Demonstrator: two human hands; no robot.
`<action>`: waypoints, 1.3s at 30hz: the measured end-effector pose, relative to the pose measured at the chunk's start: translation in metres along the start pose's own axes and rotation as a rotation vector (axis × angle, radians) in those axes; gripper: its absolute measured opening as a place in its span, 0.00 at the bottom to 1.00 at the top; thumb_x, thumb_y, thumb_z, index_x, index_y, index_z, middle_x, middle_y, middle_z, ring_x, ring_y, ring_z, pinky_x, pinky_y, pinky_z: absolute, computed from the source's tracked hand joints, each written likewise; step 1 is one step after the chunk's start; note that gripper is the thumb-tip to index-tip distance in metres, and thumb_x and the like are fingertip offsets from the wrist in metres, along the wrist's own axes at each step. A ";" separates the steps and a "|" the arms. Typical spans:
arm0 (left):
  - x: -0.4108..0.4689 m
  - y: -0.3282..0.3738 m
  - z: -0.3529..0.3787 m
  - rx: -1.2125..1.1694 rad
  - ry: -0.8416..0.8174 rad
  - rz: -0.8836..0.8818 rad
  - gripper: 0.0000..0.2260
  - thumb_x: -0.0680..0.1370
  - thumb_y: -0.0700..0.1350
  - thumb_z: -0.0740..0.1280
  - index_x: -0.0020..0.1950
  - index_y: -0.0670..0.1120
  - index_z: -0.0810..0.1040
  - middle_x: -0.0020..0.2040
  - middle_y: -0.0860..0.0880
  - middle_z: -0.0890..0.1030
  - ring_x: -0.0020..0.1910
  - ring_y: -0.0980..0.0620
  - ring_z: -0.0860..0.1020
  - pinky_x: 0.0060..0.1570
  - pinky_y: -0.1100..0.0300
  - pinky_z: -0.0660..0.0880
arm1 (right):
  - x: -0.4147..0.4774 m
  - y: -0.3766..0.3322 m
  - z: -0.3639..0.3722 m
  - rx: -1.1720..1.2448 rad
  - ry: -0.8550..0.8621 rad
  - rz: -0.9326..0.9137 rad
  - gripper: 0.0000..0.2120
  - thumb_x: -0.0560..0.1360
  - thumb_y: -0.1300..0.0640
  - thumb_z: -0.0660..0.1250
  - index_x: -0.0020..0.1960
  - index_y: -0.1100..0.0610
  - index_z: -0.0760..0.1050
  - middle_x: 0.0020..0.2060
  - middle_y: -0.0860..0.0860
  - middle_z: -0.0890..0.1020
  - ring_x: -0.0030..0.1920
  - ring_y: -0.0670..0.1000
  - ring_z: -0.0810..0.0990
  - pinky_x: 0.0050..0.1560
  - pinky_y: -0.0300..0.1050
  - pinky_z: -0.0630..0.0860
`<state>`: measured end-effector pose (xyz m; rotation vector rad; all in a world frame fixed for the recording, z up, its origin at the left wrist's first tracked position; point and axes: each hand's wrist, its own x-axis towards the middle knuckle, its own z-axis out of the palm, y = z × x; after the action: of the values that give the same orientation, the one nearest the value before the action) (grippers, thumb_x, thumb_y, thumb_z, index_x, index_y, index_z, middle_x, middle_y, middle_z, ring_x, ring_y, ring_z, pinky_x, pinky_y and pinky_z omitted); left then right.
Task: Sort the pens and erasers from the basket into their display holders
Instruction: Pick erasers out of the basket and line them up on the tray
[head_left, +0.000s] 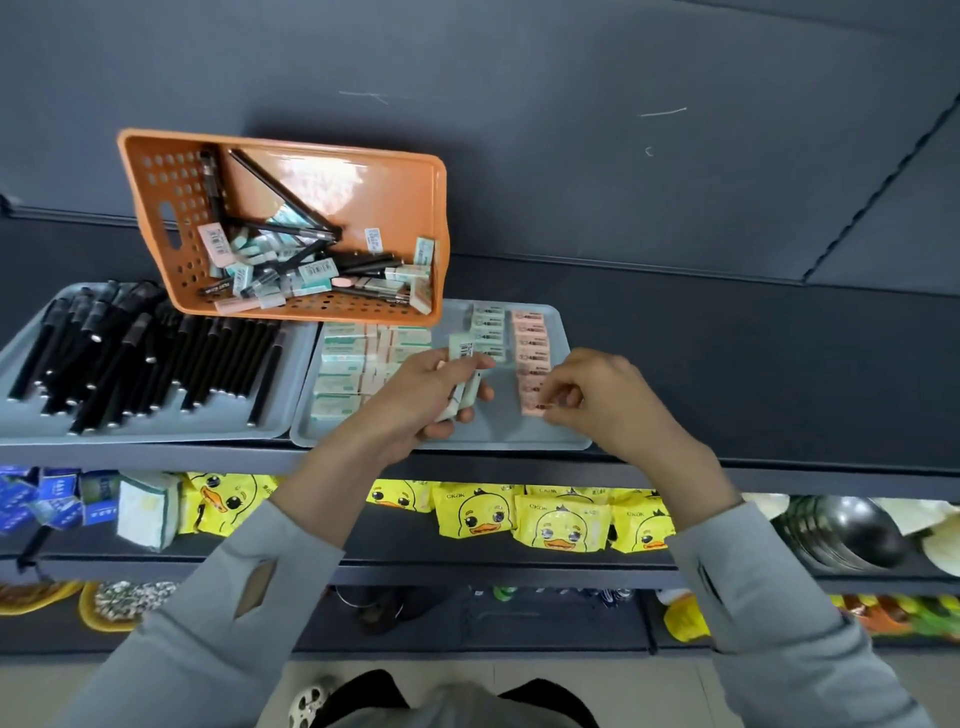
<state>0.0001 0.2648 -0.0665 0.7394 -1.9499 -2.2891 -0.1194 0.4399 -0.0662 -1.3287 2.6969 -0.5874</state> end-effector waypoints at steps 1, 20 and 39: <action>-0.002 0.000 0.002 0.032 -0.013 0.012 0.09 0.82 0.46 0.61 0.58 0.44 0.78 0.39 0.46 0.80 0.27 0.53 0.71 0.20 0.68 0.56 | 0.001 -0.001 0.000 0.032 0.047 -0.007 0.06 0.69 0.58 0.76 0.45 0.51 0.84 0.41 0.46 0.79 0.38 0.44 0.77 0.45 0.43 0.76; -0.020 0.025 -0.041 -0.832 0.086 -0.033 0.10 0.78 0.32 0.58 0.58 0.36 0.72 0.50 0.37 0.75 0.45 0.45 0.77 0.41 0.62 0.77 | 0.033 -0.024 0.004 1.079 0.051 0.183 0.14 0.71 0.69 0.73 0.54 0.58 0.82 0.53 0.55 0.85 0.50 0.51 0.84 0.53 0.43 0.80; -0.014 0.013 -0.053 -0.350 0.114 0.039 0.10 0.79 0.43 0.67 0.58 0.41 0.74 0.45 0.45 0.82 0.39 0.52 0.82 0.22 0.68 0.67 | 0.053 -0.039 0.030 0.070 -0.069 -0.186 0.06 0.71 0.60 0.74 0.48 0.54 0.84 0.45 0.48 0.80 0.44 0.49 0.78 0.48 0.44 0.76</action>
<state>0.0296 0.2177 -0.0550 0.7632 -1.4469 -2.4109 -0.1161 0.3680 -0.0740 -1.5615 2.4920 -0.6328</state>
